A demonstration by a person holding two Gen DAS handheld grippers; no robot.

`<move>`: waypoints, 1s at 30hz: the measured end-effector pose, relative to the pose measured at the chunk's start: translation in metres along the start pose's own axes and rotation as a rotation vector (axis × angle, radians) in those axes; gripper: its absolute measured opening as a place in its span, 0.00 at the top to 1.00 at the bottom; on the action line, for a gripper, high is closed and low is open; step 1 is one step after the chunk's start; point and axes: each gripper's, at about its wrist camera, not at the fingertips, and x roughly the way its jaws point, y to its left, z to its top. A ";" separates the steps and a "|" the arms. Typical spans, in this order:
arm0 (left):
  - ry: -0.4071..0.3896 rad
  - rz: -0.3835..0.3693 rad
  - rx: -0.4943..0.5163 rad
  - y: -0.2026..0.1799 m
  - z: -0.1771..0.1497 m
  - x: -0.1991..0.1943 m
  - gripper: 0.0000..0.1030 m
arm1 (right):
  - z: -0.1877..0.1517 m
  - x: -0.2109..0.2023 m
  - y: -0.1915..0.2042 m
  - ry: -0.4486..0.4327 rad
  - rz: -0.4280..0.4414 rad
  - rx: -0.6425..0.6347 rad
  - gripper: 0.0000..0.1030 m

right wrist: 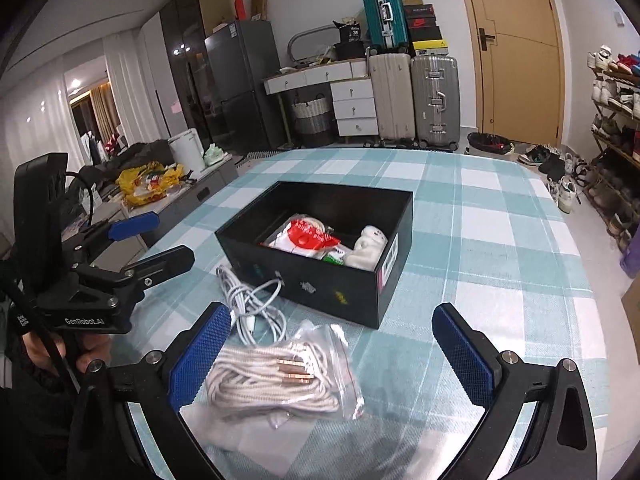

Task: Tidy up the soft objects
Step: 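Withdraw both tools from the box and move toward the white foam piece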

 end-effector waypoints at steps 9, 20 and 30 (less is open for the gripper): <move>0.025 -0.007 0.011 -0.007 -0.022 -0.013 0.00 | -0.004 -0.005 0.008 0.037 0.002 -0.067 0.01; 0.067 -0.045 0.035 -0.020 -0.050 -0.025 0.00 | -0.005 -0.006 0.007 0.049 -0.001 -0.074 0.01; 0.101 -0.063 0.044 -0.034 -0.072 -0.025 0.00 | -0.010 0.000 0.015 0.081 0.023 -0.110 0.01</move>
